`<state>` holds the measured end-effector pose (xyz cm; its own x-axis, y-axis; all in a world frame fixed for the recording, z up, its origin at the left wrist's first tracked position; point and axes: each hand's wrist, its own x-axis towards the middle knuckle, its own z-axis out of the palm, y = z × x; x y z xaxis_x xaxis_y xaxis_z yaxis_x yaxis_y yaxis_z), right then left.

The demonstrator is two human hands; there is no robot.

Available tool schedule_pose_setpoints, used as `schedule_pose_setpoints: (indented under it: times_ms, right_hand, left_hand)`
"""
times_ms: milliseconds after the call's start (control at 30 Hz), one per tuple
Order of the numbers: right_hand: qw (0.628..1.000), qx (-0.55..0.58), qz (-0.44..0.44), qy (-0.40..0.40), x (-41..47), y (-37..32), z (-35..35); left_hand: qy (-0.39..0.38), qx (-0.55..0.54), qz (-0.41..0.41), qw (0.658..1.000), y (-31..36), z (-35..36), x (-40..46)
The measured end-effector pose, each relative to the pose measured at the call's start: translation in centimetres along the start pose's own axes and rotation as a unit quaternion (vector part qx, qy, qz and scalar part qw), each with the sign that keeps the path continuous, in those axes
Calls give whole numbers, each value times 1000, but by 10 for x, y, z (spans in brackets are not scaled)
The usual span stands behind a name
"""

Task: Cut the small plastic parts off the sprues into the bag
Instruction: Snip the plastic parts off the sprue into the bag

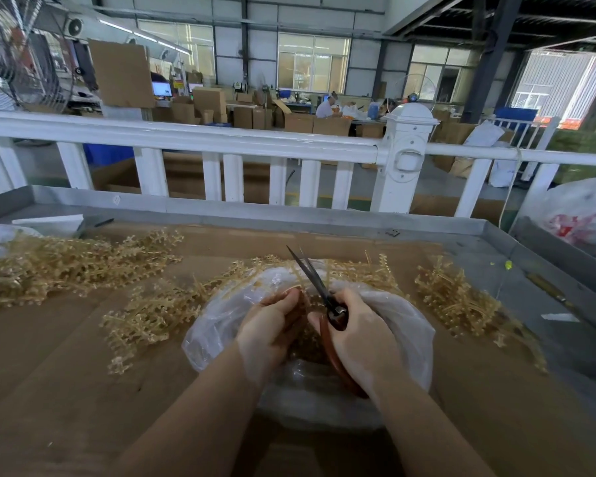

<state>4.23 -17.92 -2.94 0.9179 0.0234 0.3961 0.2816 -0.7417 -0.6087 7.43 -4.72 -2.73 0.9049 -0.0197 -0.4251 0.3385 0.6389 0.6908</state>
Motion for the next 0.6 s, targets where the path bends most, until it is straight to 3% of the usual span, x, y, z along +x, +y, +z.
schedule_pose_setpoints:
  times_ms: [267,600]
  right_hand:
    - [998,-49,13,24,0,6,11]
    - [997,-71,17,29,1,9,16]
  left_hand:
    - [21,26,21,999,-3,0,0]
    - [-11,36,60,998,-7,3,-11]
